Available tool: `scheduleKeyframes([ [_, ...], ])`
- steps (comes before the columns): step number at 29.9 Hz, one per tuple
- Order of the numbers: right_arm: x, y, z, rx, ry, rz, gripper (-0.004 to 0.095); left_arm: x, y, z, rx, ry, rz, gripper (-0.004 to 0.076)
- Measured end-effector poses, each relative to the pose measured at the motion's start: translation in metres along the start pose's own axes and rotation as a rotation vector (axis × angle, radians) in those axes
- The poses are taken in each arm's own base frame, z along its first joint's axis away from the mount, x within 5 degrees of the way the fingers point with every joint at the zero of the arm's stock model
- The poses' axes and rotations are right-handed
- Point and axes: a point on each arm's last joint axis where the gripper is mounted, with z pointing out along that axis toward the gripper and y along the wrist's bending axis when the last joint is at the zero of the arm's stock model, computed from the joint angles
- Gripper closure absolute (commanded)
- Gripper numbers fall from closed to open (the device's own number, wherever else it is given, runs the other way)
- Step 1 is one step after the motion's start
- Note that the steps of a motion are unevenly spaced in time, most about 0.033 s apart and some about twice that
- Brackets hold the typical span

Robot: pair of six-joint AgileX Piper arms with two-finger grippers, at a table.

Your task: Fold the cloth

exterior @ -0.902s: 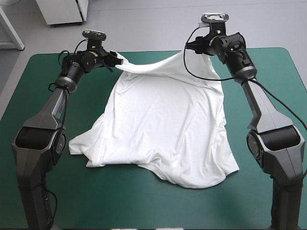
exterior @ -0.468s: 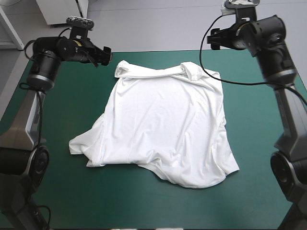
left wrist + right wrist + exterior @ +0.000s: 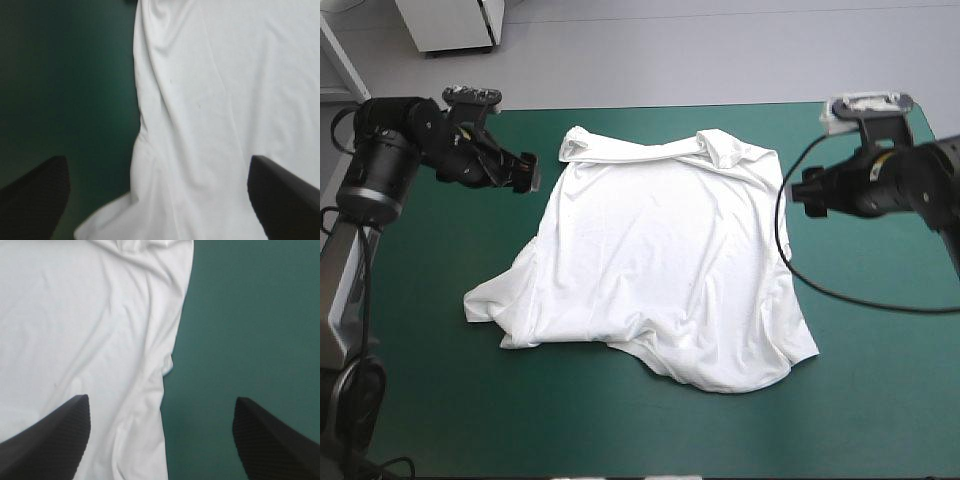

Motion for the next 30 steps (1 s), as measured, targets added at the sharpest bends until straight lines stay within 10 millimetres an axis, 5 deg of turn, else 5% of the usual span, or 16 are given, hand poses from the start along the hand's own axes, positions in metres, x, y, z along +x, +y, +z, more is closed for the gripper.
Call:
scheduleKeyframes([
  [8,0.086,-0.007,0.002,-0.009,0.134,0.025,0.0185,0.093,-0.010,-0.004,0.016,0.169,-0.087,0.0017],
  [17,0.109,-0.001,0.001,-0.090,0.173,0.061,0.0185,0.168,-0.034,0.041,-0.010,0.429,-0.058,0.0017],
  [25,0.113,0.004,0.002,-0.150,0.192,0.079,0.0185,0.177,-0.040,0.076,-0.031,0.393,-0.048,0.0017],
  [30,0.130,0.005,0.021,-0.150,0.283,0.085,0.0185,0.173,-0.040,0.099,-0.029,0.387,-0.062,0.0017],
])
